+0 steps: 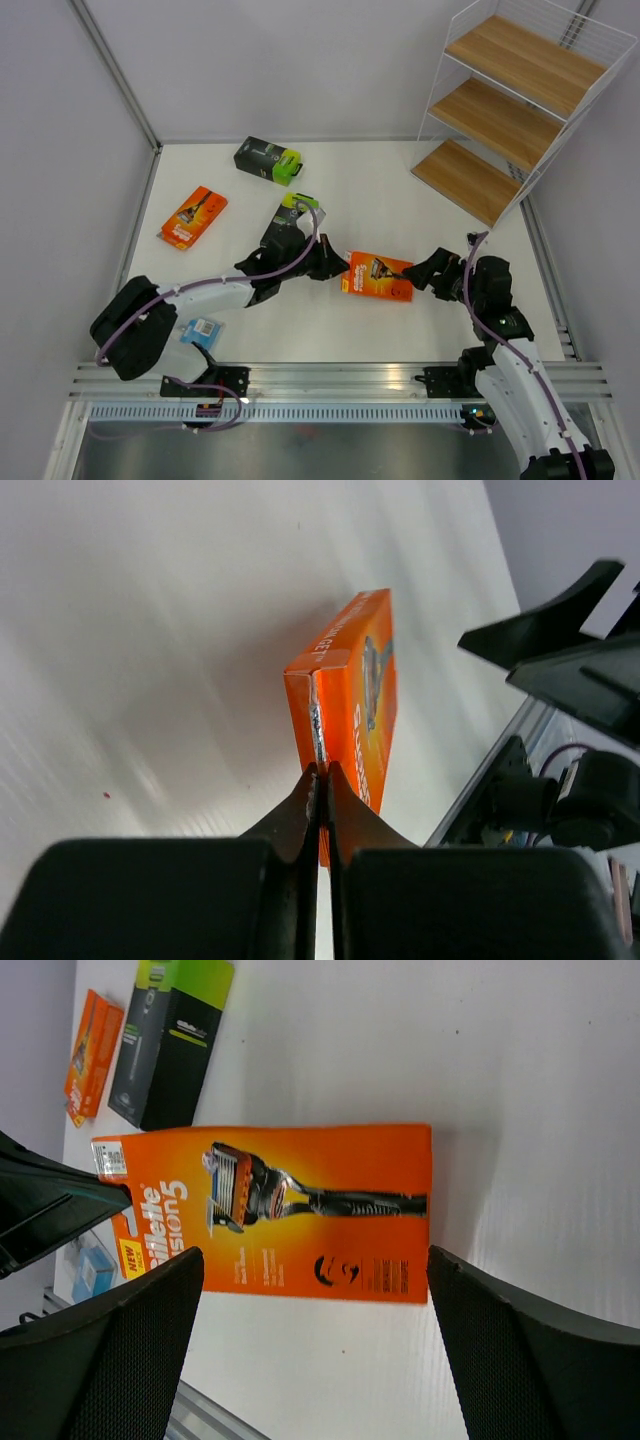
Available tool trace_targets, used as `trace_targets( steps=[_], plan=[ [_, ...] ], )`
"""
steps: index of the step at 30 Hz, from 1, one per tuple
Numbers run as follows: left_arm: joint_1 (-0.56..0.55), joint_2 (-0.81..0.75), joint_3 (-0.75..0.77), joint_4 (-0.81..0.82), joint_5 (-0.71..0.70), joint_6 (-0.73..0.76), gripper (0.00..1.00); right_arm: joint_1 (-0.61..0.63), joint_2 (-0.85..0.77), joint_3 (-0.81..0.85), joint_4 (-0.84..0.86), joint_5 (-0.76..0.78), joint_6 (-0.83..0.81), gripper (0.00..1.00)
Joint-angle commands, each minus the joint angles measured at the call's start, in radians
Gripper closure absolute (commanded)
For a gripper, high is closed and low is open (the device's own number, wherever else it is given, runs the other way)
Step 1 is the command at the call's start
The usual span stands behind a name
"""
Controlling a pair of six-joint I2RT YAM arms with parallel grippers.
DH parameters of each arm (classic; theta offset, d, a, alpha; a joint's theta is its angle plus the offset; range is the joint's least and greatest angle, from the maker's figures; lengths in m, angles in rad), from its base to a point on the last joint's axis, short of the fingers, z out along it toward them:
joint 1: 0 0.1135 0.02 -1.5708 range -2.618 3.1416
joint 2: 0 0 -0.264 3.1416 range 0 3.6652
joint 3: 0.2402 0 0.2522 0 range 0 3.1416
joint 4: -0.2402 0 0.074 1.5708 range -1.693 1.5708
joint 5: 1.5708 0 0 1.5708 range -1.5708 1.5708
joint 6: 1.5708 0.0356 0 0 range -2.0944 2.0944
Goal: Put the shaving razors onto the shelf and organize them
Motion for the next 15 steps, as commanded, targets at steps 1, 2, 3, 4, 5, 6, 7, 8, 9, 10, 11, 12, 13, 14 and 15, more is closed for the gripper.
trace_targets(
  steps=[1, 2, 3, 4, 5, 6, 7, 8, 9, 10, 11, 12, 13, 14, 15],
  plan=[
    [0.005, -0.067, 0.046, -0.043, -0.134, 0.026, 0.98, 0.004, -0.078, 0.024, 0.035, -0.015, 0.049, 0.02],
    [0.005, -0.075, 0.05, -0.061, -0.16, 0.018, 0.98, 0.004, -0.103, 0.022, 0.033, -0.011, 0.059, 0.02],
    [0.006, -0.082, 0.058, -0.069, -0.186, 0.01, 0.98, 0.004, -0.126, 0.022, 0.018, 0.017, 0.078, 0.02],
    [0.006, -0.094, 0.068, -0.072, -0.211, -0.005, 0.98, 0.004, -0.173, 0.031, 0.001, 0.035, 0.084, 0.02],
    [0.006, -0.101, 0.073, -0.064, -0.242, -0.013, 0.98, 0.004, -0.197, 0.037, -0.014, 0.057, 0.086, 0.02],
    [0.006, -0.104, 0.079, -0.049, -0.248, -0.017, 0.98, 0.004, -0.215, 0.045, -0.028, 0.07, 0.092, 0.02],
    [0.006, -0.104, 0.087, -0.026, -0.249, -0.017, 0.98, 0.004, -0.246, 0.066, -0.075, 0.122, 0.098, 0.02],
    [0.006, -0.096, 0.093, 0.024, -0.248, -0.014, 0.98, 0.004, -0.257, 0.079, -0.106, 0.15, 0.104, 0.02],
    [0.006, -0.089, 0.114, 0.043, -0.248, -0.008, 0.98, 0.004, -0.269, 0.1, -0.168, 0.175, 0.11, 0.02],
    [0.006, -0.078, 0.13, 0.058, -0.245, 0.021, 0.98, 0.004, -0.274, 0.105, -0.198, 0.23, 0.116, 0.02],
    [0.006, -0.041, 0.151, 0.065, -0.245, 0.038, 0.98, 0.004, -0.275, 0.1, -0.219, 0.245, 0.116, 0.02],
    [0.006, -0.026, 0.202, 0.06, -0.245, 0.053, 0.98, 0.004, -0.281, 0.076, -0.242, 0.255, 0.118, 0.02],
    [0.006, -0.003, 0.225, 0.063, -0.227, 0.091, 0.98, 0.004, -0.283, 0.062, -0.258, 0.261, 0.13, 0.02],
    [0.006, 0.032, 0.248, 0.066, -0.219, 0.11, 0.98, 0.004, -0.286, 0.05, -0.269, 0.244, 0.138, 0.02],
    [0.006, 0.051, 0.294, 0.078, -0.205, 0.121, 0.98, 0.004, -0.298, 0.019, -0.263, 0.226, 0.147, 0.02]
  ],
)
